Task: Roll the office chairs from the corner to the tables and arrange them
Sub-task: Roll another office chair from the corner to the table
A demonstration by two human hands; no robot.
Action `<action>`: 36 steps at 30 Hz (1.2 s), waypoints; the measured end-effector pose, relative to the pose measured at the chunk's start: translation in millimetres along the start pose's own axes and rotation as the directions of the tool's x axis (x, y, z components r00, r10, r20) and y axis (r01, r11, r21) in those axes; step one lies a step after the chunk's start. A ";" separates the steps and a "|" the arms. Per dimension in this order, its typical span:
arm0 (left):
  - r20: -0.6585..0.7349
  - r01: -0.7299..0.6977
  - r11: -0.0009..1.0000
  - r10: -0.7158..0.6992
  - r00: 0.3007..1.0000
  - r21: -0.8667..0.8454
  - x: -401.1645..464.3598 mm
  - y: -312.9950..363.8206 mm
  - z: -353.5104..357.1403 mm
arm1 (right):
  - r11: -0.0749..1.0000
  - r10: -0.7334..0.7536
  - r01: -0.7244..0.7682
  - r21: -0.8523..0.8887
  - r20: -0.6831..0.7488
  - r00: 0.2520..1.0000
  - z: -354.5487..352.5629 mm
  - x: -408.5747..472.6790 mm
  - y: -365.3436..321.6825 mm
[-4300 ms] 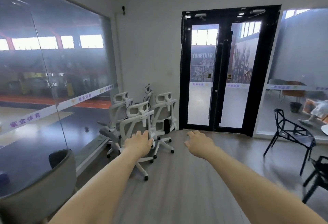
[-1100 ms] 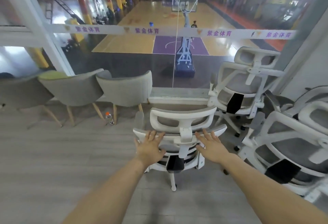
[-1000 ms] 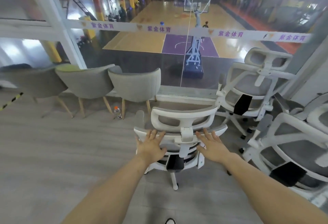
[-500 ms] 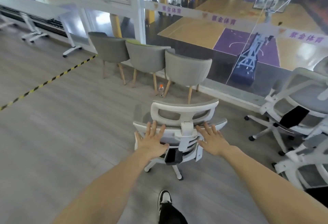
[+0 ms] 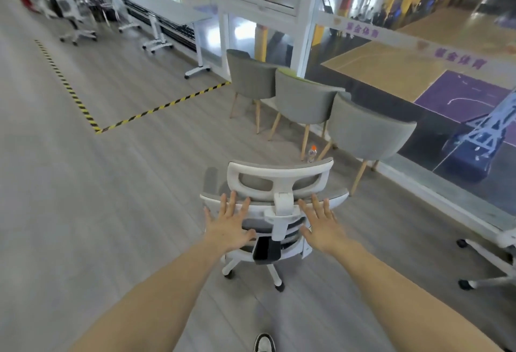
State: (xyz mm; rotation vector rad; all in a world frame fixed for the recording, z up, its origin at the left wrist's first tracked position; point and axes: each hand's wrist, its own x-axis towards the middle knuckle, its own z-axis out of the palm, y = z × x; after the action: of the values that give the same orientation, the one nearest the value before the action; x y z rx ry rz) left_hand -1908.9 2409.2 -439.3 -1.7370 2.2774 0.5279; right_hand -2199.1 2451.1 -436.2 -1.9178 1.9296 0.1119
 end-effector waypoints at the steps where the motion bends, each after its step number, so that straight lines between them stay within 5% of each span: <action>1: -0.004 0.019 1.000 -0.019 1.000 0.007 3.8 -10.1 -3.8 | 1.000 -0.021 0.021 -0.007 -0.001 1.000 -1.8 11.9 -8.4; 18: 0.031 0.351 0.912 -0.353 0.935 -0.212 75.6 -165.4 -75.0 | 0.905 -0.309 0.338 -0.258 0.148 0.940 -61.5 231.9 -152.3; 36: 0.067 0.434 0.864 -0.432 0.899 -0.255 248.6 -480.5 -202.6 | 0.849 -0.373 0.439 -0.295 0.255 0.892 -99.4 532.8 -426.7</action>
State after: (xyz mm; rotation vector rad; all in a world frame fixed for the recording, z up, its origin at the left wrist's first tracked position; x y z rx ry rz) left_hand -1507.2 1994.5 -421.7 -2.2825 1.7775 0.7608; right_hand -1788.5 1896.8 -430.3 -2.4071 1.4072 0.5193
